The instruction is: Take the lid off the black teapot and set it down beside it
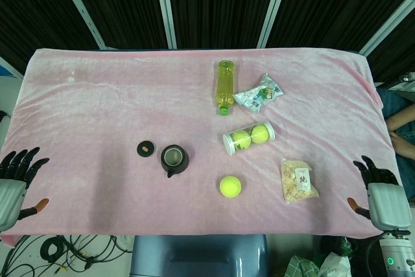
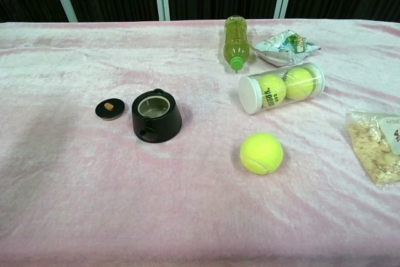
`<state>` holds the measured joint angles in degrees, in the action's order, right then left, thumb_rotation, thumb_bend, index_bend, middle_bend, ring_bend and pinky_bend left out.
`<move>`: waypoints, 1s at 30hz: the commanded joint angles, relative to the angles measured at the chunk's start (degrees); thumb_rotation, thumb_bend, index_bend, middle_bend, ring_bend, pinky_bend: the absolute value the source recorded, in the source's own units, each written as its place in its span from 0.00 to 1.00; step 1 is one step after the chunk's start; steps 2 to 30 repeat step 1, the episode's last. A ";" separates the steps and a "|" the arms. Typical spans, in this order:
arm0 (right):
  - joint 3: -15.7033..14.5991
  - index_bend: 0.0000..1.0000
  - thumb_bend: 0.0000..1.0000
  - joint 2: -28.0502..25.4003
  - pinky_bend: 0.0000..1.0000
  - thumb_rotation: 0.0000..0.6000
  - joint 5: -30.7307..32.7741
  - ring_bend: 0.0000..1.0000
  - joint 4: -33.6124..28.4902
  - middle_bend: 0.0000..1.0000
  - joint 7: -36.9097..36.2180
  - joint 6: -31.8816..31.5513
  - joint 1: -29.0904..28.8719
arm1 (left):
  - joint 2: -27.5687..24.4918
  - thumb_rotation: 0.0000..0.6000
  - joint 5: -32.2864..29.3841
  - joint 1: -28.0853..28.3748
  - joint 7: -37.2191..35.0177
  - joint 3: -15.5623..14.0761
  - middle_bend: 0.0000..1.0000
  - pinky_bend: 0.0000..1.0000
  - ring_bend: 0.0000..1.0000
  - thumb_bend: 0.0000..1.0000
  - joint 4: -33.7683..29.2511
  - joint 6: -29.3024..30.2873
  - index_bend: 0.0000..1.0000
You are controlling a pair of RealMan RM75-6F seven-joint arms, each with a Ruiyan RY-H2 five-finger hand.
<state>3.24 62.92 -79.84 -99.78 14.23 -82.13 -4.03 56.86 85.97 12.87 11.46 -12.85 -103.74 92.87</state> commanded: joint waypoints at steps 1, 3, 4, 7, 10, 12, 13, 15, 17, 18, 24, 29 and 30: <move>0.14 0.19 0.10 0.15 0.22 1.00 0.59 0.27 -0.17 0.10 0.23 0.55 -0.21 | -0.11 1.00 -0.26 -0.13 0.20 1.24 0.05 0.00 0.00 0.16 -0.45 -0.93 0.18; 0.14 0.19 0.10 0.15 0.22 1.00 0.59 0.27 -0.17 0.10 0.23 0.55 -0.21 | -0.11 1.00 -0.26 -0.13 0.20 1.24 0.05 0.00 0.00 0.16 -0.45 -0.93 0.18; 0.14 0.19 0.10 0.15 0.22 1.00 0.59 0.27 -0.17 0.10 0.23 0.55 -0.21 | -0.11 1.00 -0.26 -0.13 0.20 1.24 0.05 0.00 0.00 0.16 -0.45 -0.93 0.18; 0.14 0.19 0.10 0.15 0.22 1.00 0.59 0.27 -0.17 0.10 0.23 0.55 -0.21 | -0.11 1.00 -0.26 -0.13 0.20 1.24 0.05 0.00 0.00 0.16 -0.45 -0.93 0.18; 0.14 0.19 0.10 0.15 0.22 1.00 0.59 0.27 -0.17 0.10 0.23 0.55 -0.21 | -0.11 1.00 -0.26 -0.13 0.20 1.24 0.05 0.00 0.00 0.16 -0.45 -0.93 0.18; 0.14 0.19 0.10 0.15 0.22 1.00 0.59 0.27 -0.17 0.10 0.23 0.55 -0.21 | -0.11 1.00 -0.26 -0.13 0.20 1.24 0.05 0.00 0.00 0.16 -0.45 -0.93 0.18; 0.14 0.19 0.10 0.15 0.22 1.00 0.59 0.27 -0.17 0.10 0.23 0.55 -0.21 | -0.11 1.00 -0.26 -0.13 0.20 1.24 0.05 0.00 0.00 0.16 -0.45 -0.93 0.18; 0.14 0.19 0.10 0.15 0.22 1.00 0.59 0.27 -0.17 0.10 0.23 0.55 -0.21 | -0.11 1.00 -0.26 -0.13 0.20 1.24 0.05 0.00 0.00 0.16 -0.45 -0.93 0.18; 0.14 0.19 0.10 0.15 0.22 1.00 0.59 0.27 -0.17 0.10 0.23 0.55 -0.21 | -0.11 1.00 -0.26 -0.13 0.20 1.24 0.05 0.00 0.00 0.16 -0.45 -0.93 0.18; 0.14 0.19 0.10 0.15 0.22 1.00 0.59 0.27 -0.17 0.10 0.23 0.55 -0.21 | -0.11 1.00 -0.26 -0.13 0.20 1.24 0.05 0.00 0.00 0.16 -0.45 -0.93 0.18; 0.14 0.19 0.10 0.15 0.22 1.00 0.59 0.27 -0.17 0.10 0.23 0.55 -0.21 | -0.11 1.00 -0.26 -0.13 0.20 1.24 0.05 0.00 0.00 0.16 -0.45 -0.93 0.18; 0.14 0.19 0.10 0.15 0.22 1.00 0.59 0.27 -0.17 0.10 0.23 0.55 -0.21 | -0.11 1.00 -0.26 -0.13 0.20 1.24 0.05 0.00 0.00 0.16 -0.45 -0.93 0.18; 0.14 0.19 0.10 0.15 0.22 1.00 0.59 0.27 -0.17 0.10 0.23 0.55 -0.21 | -0.11 1.00 -0.26 -0.13 0.20 1.24 0.05 0.00 0.00 0.16 -0.45 -0.93 0.18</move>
